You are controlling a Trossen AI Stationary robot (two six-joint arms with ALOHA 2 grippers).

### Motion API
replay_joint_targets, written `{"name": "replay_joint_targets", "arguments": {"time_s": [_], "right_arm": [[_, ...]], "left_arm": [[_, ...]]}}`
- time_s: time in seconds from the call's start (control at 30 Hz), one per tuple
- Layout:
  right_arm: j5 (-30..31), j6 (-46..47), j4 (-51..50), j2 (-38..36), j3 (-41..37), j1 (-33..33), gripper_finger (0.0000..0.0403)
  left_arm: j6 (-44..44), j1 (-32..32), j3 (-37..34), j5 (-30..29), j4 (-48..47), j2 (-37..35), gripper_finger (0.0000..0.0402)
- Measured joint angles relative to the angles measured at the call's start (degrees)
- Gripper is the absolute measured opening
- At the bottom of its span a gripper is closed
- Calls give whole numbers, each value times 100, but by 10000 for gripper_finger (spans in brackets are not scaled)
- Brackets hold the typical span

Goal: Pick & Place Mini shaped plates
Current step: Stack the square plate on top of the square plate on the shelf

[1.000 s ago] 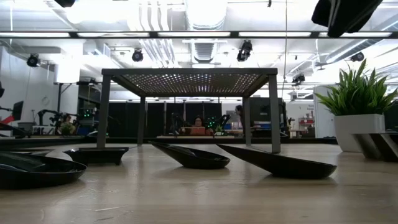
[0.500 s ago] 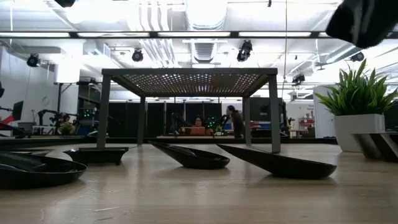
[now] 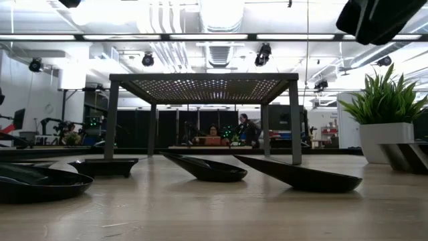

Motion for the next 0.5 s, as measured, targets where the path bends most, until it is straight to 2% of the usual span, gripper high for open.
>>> {"name": "replay_joint_targets", "arguments": {"time_s": [0.17,0.37,0.5], "right_arm": [[-78,6,474,0,-111,20,111],[-640,194,616,0,-132,87,100],[-780,241,751,0,-132,200,93]], "left_arm": [[0,0,0,0,-2,2,0],[0,0,-2,1,-2,0,0],[0,0,0,0,-2,1,0]]}}
